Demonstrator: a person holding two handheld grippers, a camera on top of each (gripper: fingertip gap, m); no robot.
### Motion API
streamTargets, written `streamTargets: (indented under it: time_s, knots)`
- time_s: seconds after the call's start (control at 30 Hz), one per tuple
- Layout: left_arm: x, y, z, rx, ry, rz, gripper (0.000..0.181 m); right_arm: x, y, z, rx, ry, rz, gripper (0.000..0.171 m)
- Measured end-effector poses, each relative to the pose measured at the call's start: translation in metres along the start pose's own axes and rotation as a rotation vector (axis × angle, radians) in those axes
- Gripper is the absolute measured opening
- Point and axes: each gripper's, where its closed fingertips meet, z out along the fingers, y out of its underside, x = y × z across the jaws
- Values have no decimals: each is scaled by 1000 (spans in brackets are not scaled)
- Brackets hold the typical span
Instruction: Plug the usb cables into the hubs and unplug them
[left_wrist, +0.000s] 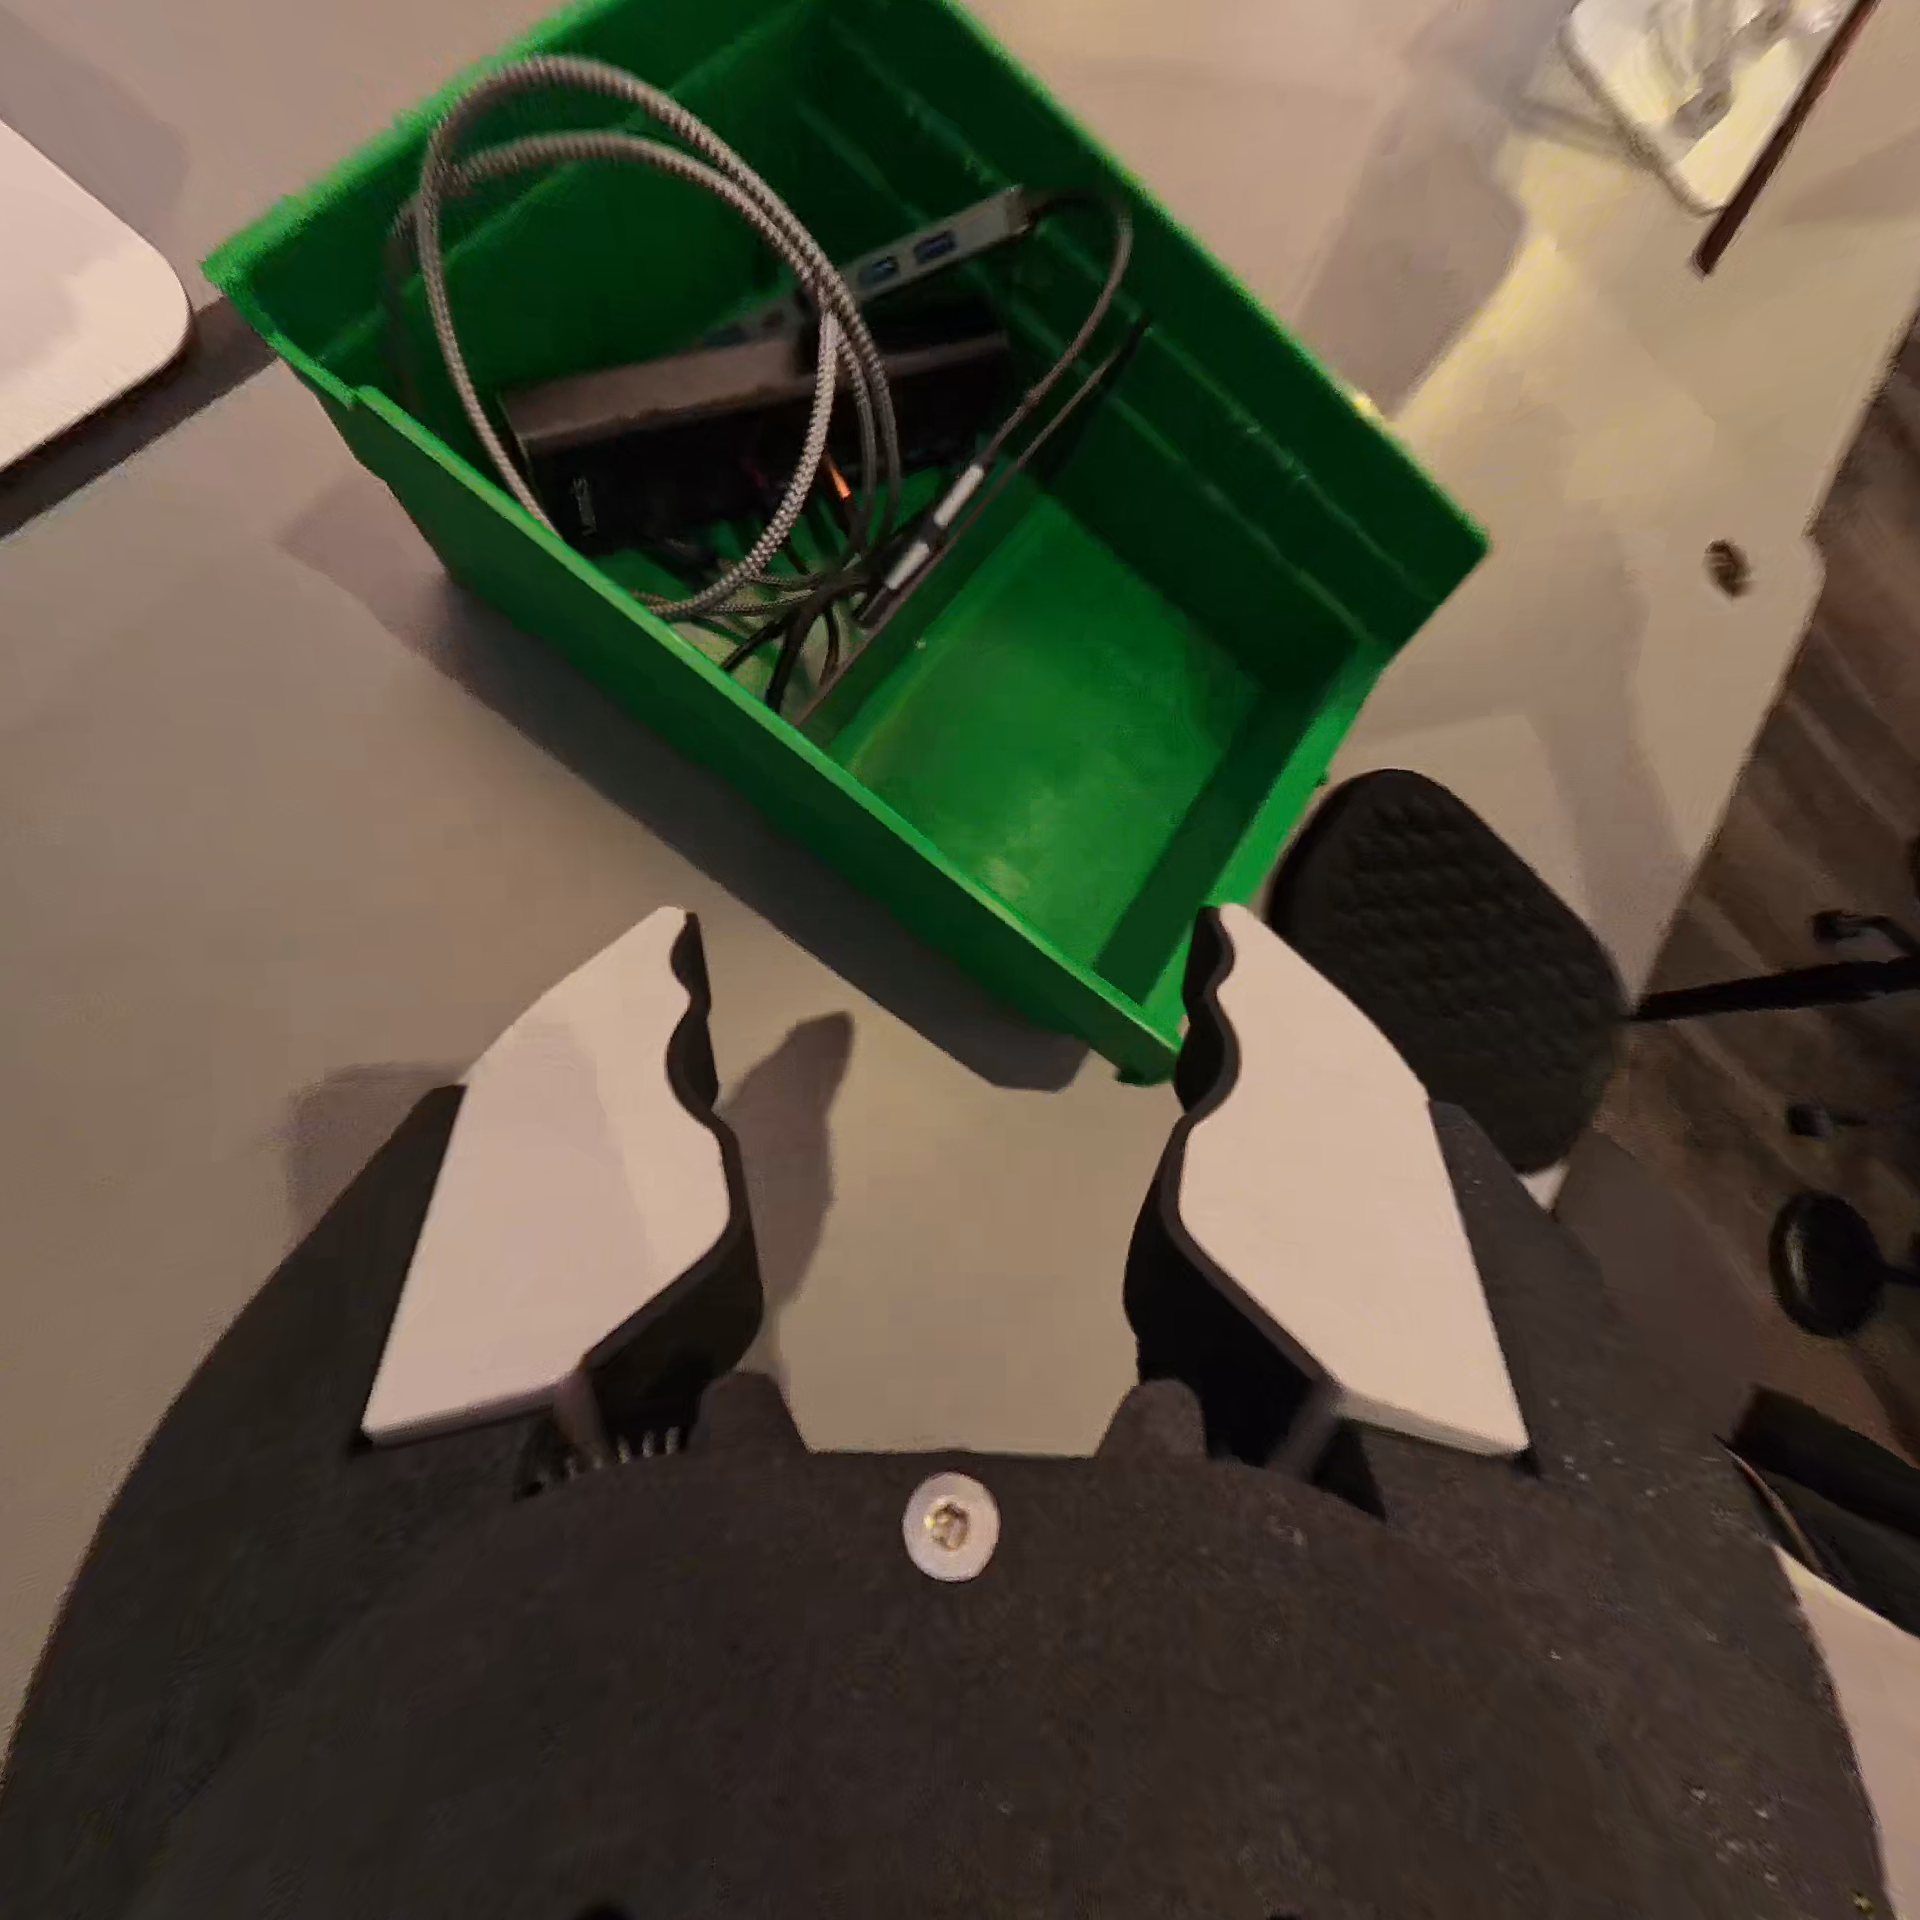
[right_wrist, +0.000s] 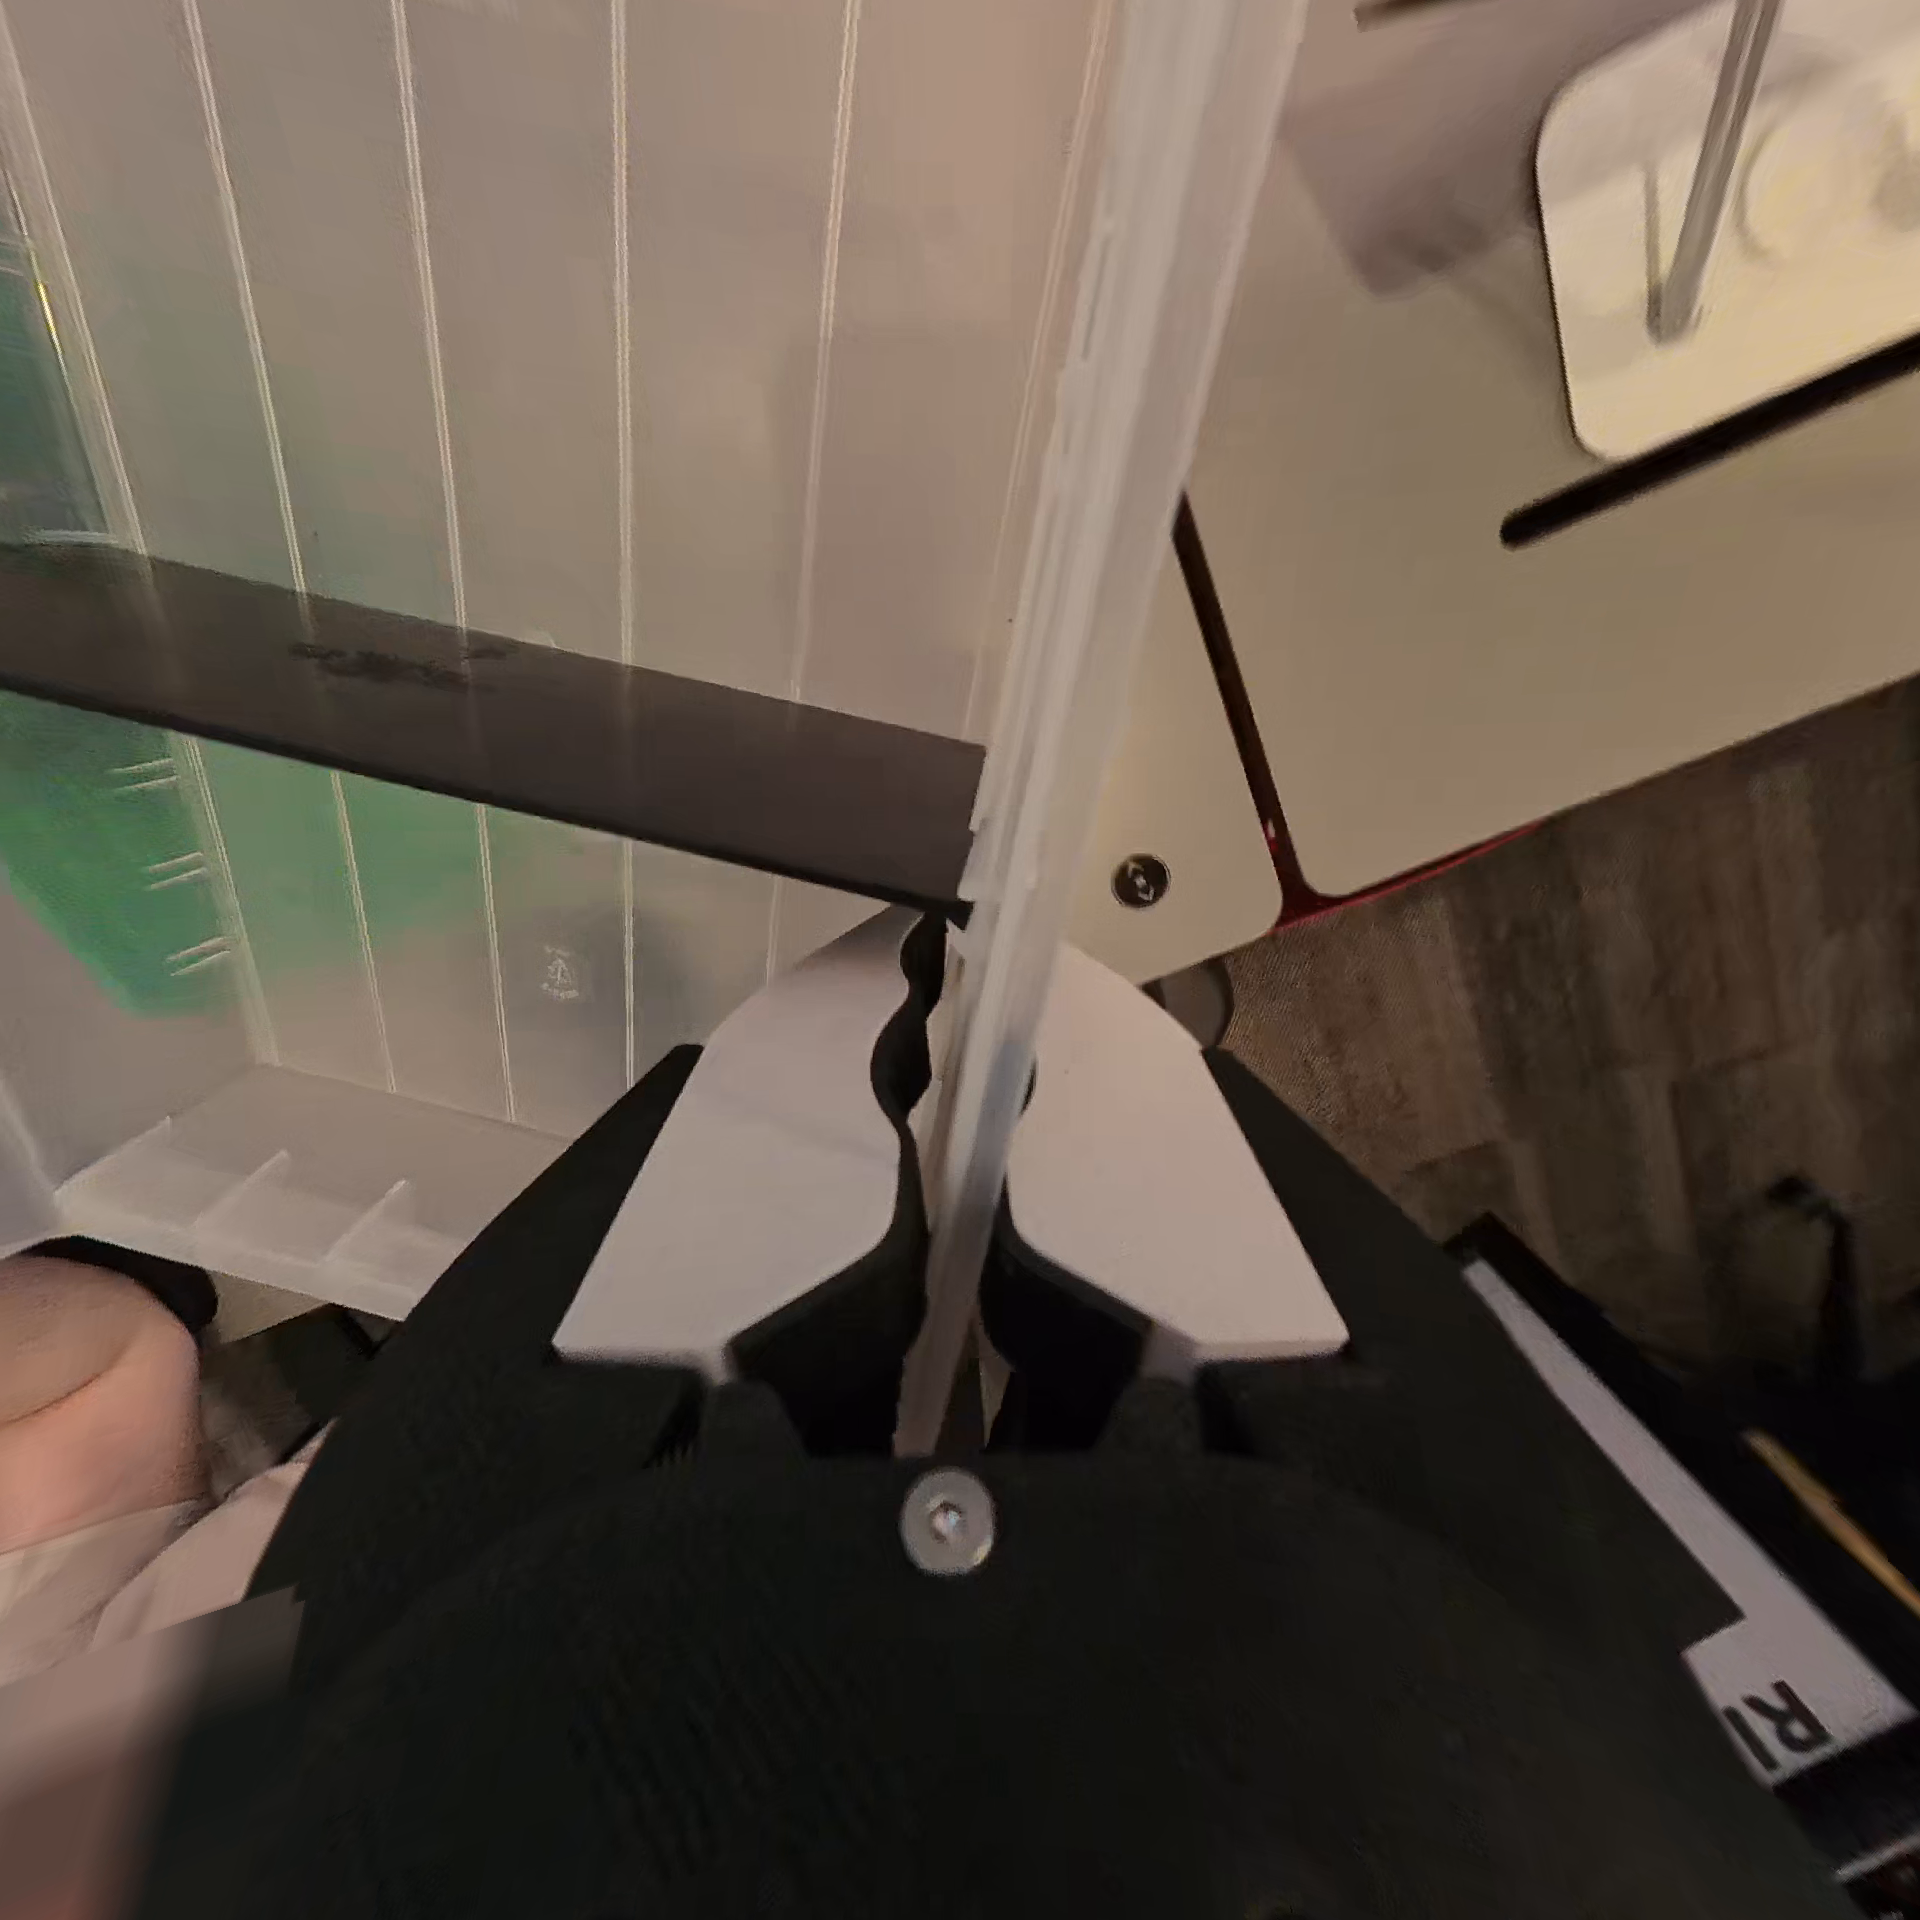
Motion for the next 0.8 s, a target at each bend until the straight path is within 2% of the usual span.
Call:
streamTargets:
  time_s: [0.17, 0.3, 0.4, 0.5, 0.53, 0.57, 0.63, 0.8]
  knots:
    - [-4, 7, 48, -62, -34, 1, 90, 60, 49, 52, -103, -64, 68, 5]
    - [-16, 37, 71, -267, -116, 40, 88, 88, 78, 100, -195, -60, 78, 5]
    - [5, 46, 79, -323, 60, -37, 84, 98, 91, 129, -252, -51, 83, 6]
    - [9, 50, 81, -355, 145, -84, 82, 99, 93, 152, -275, -48, 72, 6]
    - [15, 52, 82, -372, 223, -122, 73, 98, 91, 159, -273, -45, 62, 5]
    - [24, 53, 81, -392, 326, -170, 56, 96, 89, 165, -268, -40, 51, 6]
    - [25, 53, 81, -419, 428, -262, 50, 89, 83, 177, -261, -39, 35, 6]
    - [11, 58, 70, -445, 419, -241, 43, 64, 70, 202, -255, -49, -15, 6]
